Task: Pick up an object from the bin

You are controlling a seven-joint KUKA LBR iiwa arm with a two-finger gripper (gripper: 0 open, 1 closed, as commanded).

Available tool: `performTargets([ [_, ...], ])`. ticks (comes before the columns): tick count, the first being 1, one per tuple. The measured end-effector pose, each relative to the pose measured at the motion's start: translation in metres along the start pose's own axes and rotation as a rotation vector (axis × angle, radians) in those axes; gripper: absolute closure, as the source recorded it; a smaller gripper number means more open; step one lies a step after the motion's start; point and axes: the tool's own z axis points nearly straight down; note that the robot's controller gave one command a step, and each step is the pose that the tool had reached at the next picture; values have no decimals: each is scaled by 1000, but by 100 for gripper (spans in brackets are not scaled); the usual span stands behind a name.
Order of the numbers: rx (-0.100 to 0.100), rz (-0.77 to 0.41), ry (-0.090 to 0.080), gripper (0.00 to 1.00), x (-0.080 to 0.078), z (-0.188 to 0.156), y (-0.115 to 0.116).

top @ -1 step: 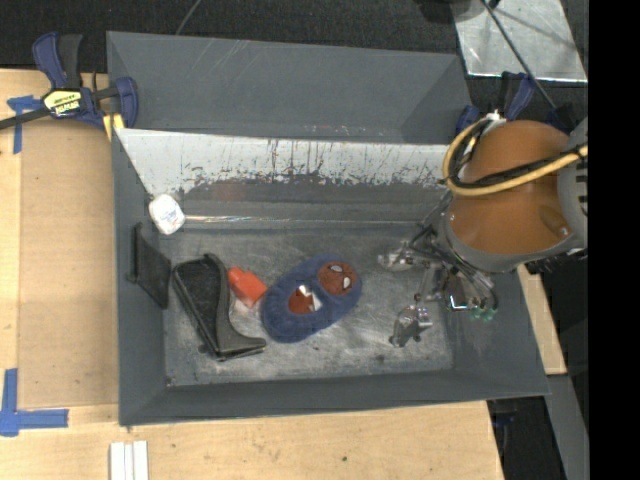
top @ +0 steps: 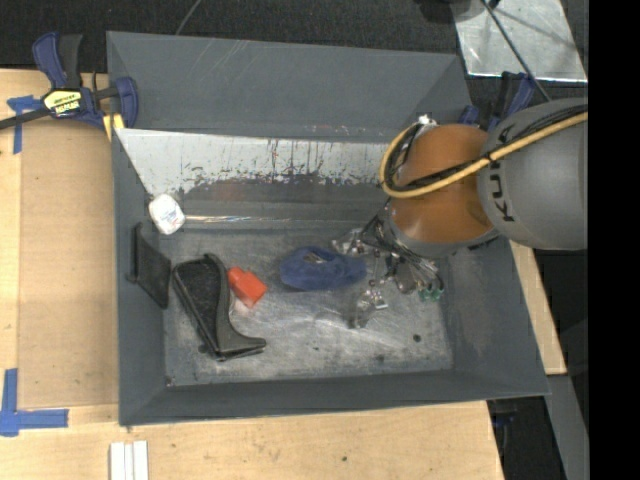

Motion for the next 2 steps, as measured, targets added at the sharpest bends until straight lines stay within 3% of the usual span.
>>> performTargets([
  [1, 1, 0, -21, 100, -6, -7, 0],
  [2, -3, 10, 2, 100, -46, -212, 34],
])
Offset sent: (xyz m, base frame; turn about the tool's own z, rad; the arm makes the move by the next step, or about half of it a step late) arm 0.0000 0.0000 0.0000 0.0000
